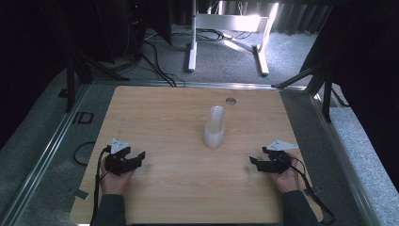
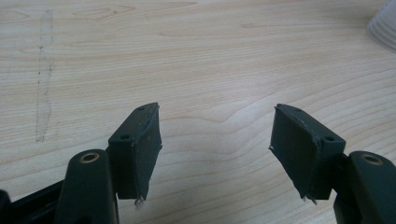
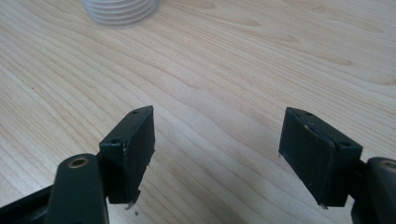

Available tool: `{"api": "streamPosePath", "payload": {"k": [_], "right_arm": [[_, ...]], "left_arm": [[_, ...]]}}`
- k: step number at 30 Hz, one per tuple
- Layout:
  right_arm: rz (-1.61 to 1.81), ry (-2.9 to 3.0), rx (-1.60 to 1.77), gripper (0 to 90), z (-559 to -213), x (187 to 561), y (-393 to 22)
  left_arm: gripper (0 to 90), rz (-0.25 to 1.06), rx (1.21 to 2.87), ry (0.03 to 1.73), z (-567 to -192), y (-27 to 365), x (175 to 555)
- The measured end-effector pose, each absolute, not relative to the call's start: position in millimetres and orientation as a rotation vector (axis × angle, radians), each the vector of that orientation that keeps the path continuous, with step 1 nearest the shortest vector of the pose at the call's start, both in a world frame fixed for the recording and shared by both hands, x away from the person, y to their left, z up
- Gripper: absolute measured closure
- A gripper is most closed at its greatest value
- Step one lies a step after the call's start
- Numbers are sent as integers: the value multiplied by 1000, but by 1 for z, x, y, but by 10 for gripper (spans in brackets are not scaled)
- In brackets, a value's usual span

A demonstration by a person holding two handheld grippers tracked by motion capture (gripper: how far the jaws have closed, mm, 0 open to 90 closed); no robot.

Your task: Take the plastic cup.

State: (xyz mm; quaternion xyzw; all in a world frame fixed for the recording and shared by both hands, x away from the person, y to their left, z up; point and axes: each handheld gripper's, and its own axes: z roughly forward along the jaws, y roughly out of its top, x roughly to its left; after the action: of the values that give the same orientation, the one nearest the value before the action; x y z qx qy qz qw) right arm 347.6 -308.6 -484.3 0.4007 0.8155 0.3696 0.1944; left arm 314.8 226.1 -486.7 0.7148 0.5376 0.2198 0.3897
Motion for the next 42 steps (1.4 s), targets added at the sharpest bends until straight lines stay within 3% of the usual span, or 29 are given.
{"api": "streamPosePath", "payload": {"k": [17,25,42], "right_arm": [[983,2293,1060,258,-475,340,-299],[984,2303,1017,323,-465,337,-297],[956,2311,889,358,-432,346,-277]], "left_arm": [[286,519,1845,1264,-479,210,314],[274,509,1853,1196,-470,204,316],[276,488,1945,1016,-453,152,341]]}}
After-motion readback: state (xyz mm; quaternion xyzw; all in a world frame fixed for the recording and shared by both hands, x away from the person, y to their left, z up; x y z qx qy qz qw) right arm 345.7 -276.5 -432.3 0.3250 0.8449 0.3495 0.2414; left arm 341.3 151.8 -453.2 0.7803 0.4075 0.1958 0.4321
